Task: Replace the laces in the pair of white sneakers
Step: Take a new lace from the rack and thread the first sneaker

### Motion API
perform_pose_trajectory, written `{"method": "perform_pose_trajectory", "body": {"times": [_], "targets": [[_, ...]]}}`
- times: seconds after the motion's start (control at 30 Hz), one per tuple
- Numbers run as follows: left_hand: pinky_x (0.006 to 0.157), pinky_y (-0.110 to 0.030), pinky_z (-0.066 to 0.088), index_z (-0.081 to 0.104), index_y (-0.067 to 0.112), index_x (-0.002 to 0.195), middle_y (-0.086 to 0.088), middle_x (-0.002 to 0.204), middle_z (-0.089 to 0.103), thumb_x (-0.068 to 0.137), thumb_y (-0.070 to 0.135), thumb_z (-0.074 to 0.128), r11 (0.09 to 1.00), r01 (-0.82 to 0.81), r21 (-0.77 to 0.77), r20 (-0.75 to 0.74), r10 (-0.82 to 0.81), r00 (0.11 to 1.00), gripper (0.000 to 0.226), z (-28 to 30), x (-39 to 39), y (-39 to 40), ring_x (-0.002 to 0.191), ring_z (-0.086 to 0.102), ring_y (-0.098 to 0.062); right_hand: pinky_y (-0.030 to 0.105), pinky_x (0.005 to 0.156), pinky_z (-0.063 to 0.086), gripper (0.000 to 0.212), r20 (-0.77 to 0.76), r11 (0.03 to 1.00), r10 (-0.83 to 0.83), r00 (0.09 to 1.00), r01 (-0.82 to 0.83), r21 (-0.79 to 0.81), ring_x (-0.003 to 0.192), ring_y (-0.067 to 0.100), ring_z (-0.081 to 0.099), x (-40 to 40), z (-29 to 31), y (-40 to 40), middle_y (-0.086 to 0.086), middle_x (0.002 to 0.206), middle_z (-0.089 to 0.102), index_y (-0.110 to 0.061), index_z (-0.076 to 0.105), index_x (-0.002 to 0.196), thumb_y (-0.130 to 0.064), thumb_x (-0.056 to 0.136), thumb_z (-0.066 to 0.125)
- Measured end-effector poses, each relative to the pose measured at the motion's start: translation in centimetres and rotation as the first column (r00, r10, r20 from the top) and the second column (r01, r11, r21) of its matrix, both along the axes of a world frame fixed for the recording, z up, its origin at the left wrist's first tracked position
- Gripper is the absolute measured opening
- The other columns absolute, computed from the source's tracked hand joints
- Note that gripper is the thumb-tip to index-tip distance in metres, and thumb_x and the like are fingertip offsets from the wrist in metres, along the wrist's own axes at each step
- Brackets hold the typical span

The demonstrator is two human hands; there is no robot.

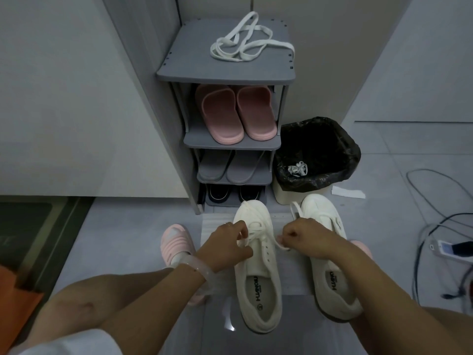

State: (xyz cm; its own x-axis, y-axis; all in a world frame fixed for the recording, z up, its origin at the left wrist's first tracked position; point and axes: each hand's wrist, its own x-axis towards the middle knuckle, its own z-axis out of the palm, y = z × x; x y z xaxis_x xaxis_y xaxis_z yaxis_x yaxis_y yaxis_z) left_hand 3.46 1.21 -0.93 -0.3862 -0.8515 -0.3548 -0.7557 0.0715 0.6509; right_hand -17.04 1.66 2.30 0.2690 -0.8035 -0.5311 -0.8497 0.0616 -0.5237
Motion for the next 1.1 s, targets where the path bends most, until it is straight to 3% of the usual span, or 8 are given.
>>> {"method": "perform_pose_trajectory", "body": {"times": [0.13, 0.2, 0.37, 0.57, 0.7, 0.87, 0.97, 1.1], "targets": [[0.058, -0.012, 0.029, 0.045, 0.020, 0.086, 0.002, 0.096, 0.049, 0.078, 0.021, 0.063, 0.999, 0.036, 0.001, -0.006, -0.036, 0.999, 0.020, -0.2, 0.0, -0.2, 0.069, 0.041, -0.002, 0.014, 0.064, 0.040, 0.018, -0.066, 0.918, 0.322, 0.945, -0.294, 0.267, 0.065, -0.001, 0.051, -0.5, 2.0, 0.5, -0.018, 0.067, 0.057, -0.020, 0.071, 0.079, -0.025, 0.089, 0.057], [0.059, -0.013, 0.030, 0.047, 0.020, 0.088, 0.001, 0.095, 0.051, 0.079, 0.022, 0.063, 1.000, 0.028, 0.001, -0.023, -0.028, 0.999, 0.019, -0.4, 0.0, -0.3, 0.070, 0.042, -0.003, 0.010, 0.057, 0.036, 0.018, -0.148, 0.879, 0.398, 0.905, -0.331, 0.343, 0.061, -0.003, 0.049, -0.4, 1.9, 1.0, -0.019, 0.072, 0.058, -0.019, 0.073, 0.092, -0.027, 0.089, 0.057], [0.069, -0.012, 0.032, 0.063, 0.015, 0.106, -0.001, 0.094, 0.055, 0.089, 0.018, 0.056, 0.996, 0.036, -0.076, -0.029, -0.039, 0.999, 0.019, -0.8, -0.2, -0.9, 0.078, 0.045, -0.005, 0.028, 0.076, 0.045, 0.026, -0.217, 0.983, 0.175, 0.960, -0.159, 0.086, 0.090, 0.018, 0.059, 1.0, 0.3, 1.3, 0.005, 0.106, 0.065, -0.015, 0.065, 0.104, -0.026, 0.095, 0.044], [0.070, -0.014, 0.029, 0.061, 0.004, 0.097, 0.000, 0.092, 0.045, 0.090, 0.012, 0.052, 0.991, 0.104, -0.086, 0.038, -0.101, 0.994, 0.013, -1.0, -1.3, -1.8, 0.085, 0.042, -0.009, 0.027, 0.064, 0.039, 0.028, -0.053, 0.993, -0.112, 0.992, 0.111, -0.036, 0.074, 0.015, 0.052, 2.9, -2.7, 1.6, -0.001, 0.082, 0.057, -0.018, 0.047, 0.086, -0.045, 0.094, 0.044], [0.070, -0.022, 0.032, 0.049, 0.003, 0.102, -0.012, 0.104, 0.054, 0.093, 0.004, 0.040, 0.981, 0.092, -0.170, 0.176, -0.062, 0.982, 0.013, -1.1, -1.8, -1.7, 0.090, 0.051, -0.022, 0.025, 0.060, 0.036, 0.025, 0.052, 0.988, -0.124, 0.991, 0.128, -0.082, 0.067, 0.011, 0.048, 3.4, -3.1, 1.9, -0.006, 0.074, 0.052, -0.019, 0.045, 0.081, -0.042, 0.091, 0.050], [0.062, -0.029, 0.037, 0.030, 0.006, 0.128, -0.008, 0.101, 0.060, 0.091, 0.000, 0.032, 0.916, 0.228, -0.330, 0.452, -0.059, 0.890, 0.037, -2.1, -2.5, -0.1, 0.085, 0.063, -0.026, 0.019, 0.052, 0.029, 0.025, -0.017, 0.997, 0.020, 1.000, -0.021, -0.069, 0.073, 0.013, 0.046, 3.5, -2.8, 2.0, -0.002, 0.081, 0.050, -0.021, 0.040, 0.071, -0.027, 0.094, 0.046], [0.063, -0.029, 0.037, 0.036, 0.006, 0.121, -0.009, 0.098, 0.061, 0.095, 0.006, 0.031, 0.931, 0.215, -0.294, 0.417, -0.078, 0.906, 0.027, -1.9, -2.2, -0.4, 0.084, 0.062, -0.026, 0.023, 0.057, 0.032, 0.017, -0.012, 0.998, 0.011, 1.000, -0.012, -0.069, 0.074, 0.013, 0.046, 3.7, -2.6, 2.1, 0.000, 0.084, 0.051, -0.015, 0.045, 0.078, -0.025, 0.092, 0.047], [0.064, -0.028, 0.036, 0.043, 0.012, 0.084, -0.013, 0.089, 0.061, 0.094, 0.019, 0.043, 0.982, 0.093, -0.167, 0.202, -0.058, 0.978, 0.011, -0.8, -1.1, -0.8, 0.082, 0.057, -0.028, 0.024, 0.061, 0.036, 0.010, 0.030, 0.997, -0.054, 0.998, 0.056, -0.058, 0.074, 0.015, 0.048, 3.5, -2.3, 2.1, 0.001, 0.084, 0.053, -0.016, 0.047, 0.085, -0.023, 0.086, 0.055]]}}
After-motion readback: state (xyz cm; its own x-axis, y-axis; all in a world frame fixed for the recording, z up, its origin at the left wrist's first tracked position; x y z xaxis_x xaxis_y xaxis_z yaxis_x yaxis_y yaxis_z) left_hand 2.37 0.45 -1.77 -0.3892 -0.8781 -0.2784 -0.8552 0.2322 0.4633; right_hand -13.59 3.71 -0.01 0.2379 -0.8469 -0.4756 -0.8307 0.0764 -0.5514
